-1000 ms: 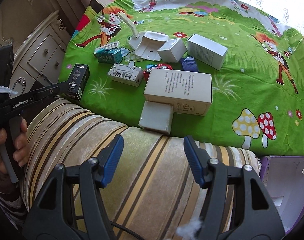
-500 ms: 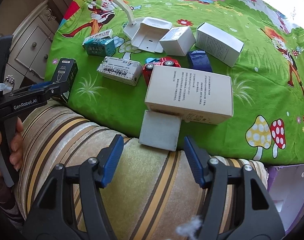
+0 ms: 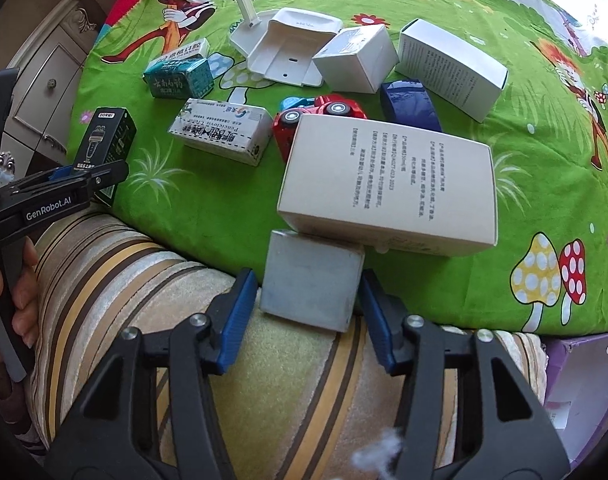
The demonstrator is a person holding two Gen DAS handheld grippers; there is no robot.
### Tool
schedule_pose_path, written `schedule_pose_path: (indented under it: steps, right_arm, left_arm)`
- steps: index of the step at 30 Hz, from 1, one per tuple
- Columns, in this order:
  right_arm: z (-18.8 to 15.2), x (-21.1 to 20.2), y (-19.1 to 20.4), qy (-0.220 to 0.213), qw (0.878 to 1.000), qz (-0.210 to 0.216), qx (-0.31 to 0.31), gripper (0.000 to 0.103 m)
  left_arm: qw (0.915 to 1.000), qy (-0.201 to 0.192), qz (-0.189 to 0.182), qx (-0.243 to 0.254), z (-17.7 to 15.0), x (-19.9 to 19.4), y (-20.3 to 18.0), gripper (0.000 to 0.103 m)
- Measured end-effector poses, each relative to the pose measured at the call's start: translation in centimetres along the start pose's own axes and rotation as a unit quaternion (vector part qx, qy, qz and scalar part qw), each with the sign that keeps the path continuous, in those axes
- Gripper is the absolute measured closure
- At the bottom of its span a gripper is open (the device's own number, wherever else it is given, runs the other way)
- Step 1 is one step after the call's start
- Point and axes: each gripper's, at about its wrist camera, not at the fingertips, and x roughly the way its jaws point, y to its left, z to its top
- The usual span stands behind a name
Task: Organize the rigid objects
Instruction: 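Grasp the black DORMI box with left tool while right tool grasps a small white box, then carry both boxes to the purple storage box and release them inside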
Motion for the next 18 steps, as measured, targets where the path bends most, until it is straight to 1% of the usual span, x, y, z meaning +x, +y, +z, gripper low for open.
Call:
schedule_pose_path:
  steps: [1,7,13,18]
  right_arm:
    - [-0.1,0.0,0.1,-0.002,1.000,0.001,-0.002,0.050]
    - [-1.1,-0.6,0.4,-0.019,1.000,-0.004,-0.007,0.050]
    - [-1.9,-1.7,0.7,-0.044,0.999,-0.010,-0.013,0.050]
    - [-2.3,-2.9,0.4,-0.065,0.998,-0.011,-0.013,0.050]
  left_arm:
    - [1.0000,0.001,-0.003,-0.001,-0.1,0.0,0.2,0.061]
    - [0.9999,-0.014,-0.008,0.001,-0.8,-0.8,0.0,0.061]
    - [0.9985,-0.053,-0.017,0.005,-1.8,-3.4,-0.5,0.061]
    - [0.9970,-0.068,-0.036,0.009,-2.4,-5.3,-1.3,0.062]
